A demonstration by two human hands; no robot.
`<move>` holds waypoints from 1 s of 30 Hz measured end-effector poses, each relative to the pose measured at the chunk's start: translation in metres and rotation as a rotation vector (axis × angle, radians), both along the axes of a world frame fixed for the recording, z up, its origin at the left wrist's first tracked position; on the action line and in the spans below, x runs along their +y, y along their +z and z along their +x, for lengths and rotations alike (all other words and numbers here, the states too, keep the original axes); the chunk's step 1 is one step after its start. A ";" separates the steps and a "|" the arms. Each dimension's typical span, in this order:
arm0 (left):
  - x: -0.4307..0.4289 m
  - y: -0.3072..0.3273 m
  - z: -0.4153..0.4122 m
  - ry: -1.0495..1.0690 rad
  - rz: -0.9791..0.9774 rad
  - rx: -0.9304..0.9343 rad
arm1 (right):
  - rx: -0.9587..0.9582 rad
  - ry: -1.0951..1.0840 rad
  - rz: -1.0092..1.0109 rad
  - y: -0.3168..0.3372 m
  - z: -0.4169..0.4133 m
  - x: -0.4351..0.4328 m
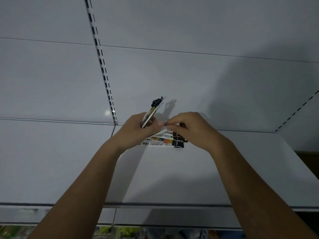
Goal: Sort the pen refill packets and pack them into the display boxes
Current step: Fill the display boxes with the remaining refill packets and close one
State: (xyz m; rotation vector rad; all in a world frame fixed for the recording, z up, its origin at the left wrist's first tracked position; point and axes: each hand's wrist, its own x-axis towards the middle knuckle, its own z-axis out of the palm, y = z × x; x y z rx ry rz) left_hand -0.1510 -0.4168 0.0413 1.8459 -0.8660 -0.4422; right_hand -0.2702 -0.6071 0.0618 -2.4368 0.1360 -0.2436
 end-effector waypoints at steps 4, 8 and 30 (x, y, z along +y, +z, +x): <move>-0.003 -0.006 -0.001 -0.063 0.021 0.024 | -0.073 -0.046 0.241 0.005 0.004 0.004; 0.000 -0.007 -0.003 -0.108 0.003 0.053 | -0.118 -0.067 0.420 0.004 0.007 0.010; 0.003 -0.020 -0.003 0.101 -0.062 -0.053 | -0.197 -0.180 0.531 -0.031 0.034 0.027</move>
